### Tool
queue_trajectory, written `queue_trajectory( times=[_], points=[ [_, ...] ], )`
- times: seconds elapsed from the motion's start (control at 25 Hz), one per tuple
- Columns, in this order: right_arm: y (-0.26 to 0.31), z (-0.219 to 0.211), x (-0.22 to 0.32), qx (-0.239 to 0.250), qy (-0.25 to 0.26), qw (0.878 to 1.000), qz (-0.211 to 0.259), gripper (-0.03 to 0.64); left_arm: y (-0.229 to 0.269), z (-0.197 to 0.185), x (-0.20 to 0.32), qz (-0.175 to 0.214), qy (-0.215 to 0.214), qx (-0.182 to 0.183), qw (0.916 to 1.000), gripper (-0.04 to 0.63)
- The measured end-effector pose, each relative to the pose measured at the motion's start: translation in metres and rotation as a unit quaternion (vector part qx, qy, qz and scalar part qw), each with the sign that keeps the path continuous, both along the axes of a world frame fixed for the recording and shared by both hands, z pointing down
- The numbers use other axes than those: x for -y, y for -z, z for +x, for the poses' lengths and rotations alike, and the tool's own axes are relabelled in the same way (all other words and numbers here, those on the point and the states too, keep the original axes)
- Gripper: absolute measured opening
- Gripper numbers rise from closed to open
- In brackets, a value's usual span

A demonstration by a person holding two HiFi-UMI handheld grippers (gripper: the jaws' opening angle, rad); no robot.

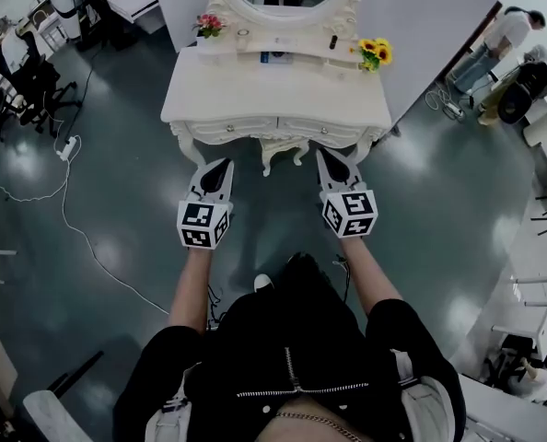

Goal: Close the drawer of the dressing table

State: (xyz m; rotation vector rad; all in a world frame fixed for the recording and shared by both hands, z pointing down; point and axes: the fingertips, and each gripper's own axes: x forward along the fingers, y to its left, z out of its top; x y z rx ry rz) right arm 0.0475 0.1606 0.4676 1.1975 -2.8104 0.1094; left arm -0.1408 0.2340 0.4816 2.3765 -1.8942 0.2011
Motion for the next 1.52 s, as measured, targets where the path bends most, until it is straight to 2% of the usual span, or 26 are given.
queue_trajectory(
  times=[0.32, 0.56, 0.96, 1.24, 1.52],
  points=[
    [-0.008, -0.013, 0.047, 0.002, -0.006, 1.000, -0.004, 0.005, -0.012, -0.016, 0.049, -0.010, -0.005, -0.004, 0.9999, 0.021],
    [-0.012, -0.023, 0.119, 0.006, -0.003, 1.000, -0.011, 0.005, -0.013, -0.021, 0.119, -0.019, -0.006, 0.001, 0.9998, 0.021],
    [0.021, -0.035, 0.266, 0.017, 0.029, 0.999, 0.014, 0.005, 0.023, -0.028, 0.252, 0.003, 0.024, 0.015, 0.9996, 0.021],
    [0.016, -0.048, 0.322, 0.017, 0.042, 0.999, 0.011, 0.005, 0.017, -0.038, 0.307, -0.004, 0.032, 0.014, 0.9994, 0.021],
    [0.005, -0.056, 0.376, 0.009, 0.021, 1.000, 0.005, 0.005, 0.007, -0.047, 0.371, -0.004, 0.010, 0.006, 0.9999, 0.021]
  ],
)
